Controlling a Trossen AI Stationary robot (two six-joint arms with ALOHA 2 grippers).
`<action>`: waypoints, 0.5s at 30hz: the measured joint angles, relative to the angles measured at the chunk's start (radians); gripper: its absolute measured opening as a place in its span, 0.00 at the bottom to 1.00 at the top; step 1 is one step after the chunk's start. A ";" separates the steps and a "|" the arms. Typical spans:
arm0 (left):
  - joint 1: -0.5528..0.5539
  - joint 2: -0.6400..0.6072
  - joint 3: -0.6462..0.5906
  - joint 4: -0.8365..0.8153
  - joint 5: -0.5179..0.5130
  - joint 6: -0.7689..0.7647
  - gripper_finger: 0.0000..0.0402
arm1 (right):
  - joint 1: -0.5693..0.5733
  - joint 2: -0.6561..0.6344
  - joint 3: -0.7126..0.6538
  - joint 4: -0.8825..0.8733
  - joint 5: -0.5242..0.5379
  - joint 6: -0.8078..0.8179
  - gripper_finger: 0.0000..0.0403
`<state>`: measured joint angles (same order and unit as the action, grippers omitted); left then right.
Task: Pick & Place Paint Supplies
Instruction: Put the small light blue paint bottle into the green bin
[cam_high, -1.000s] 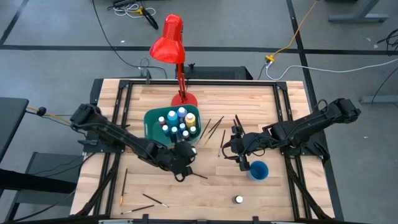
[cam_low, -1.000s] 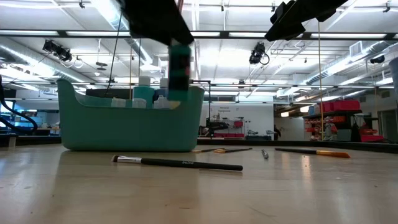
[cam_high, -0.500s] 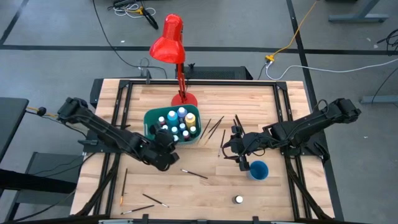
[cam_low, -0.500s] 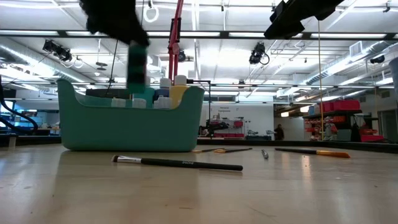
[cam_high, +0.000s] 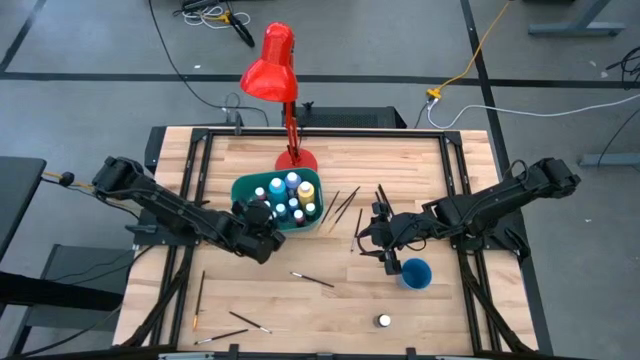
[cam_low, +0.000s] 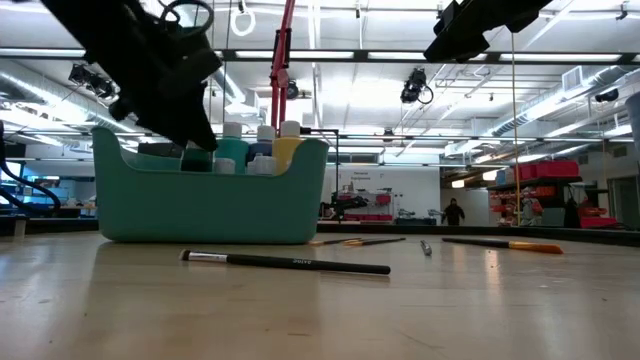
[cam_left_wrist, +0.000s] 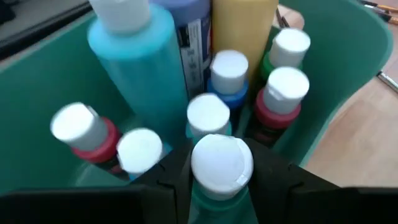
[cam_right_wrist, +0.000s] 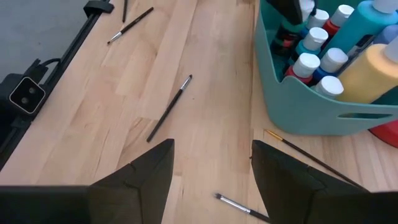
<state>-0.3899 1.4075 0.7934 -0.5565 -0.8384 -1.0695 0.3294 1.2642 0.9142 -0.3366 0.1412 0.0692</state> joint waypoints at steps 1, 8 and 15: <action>-0.001 0.000 -0.015 0.025 0.000 0.000 0.31 | 0.000 0.000 0.000 0.000 0.000 0.000 0.55; -0.001 0.000 -0.071 0.114 -0.002 -0.016 0.35 | 0.000 0.000 0.000 0.000 0.000 0.000 0.55; -0.001 0.000 -0.099 0.160 0.031 -0.014 0.34 | 0.000 0.000 0.000 0.000 0.000 0.000 0.55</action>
<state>-0.3907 1.4078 0.6946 -0.3964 -0.8078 -1.0839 0.3290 1.2644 0.9142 -0.3366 0.1413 0.0689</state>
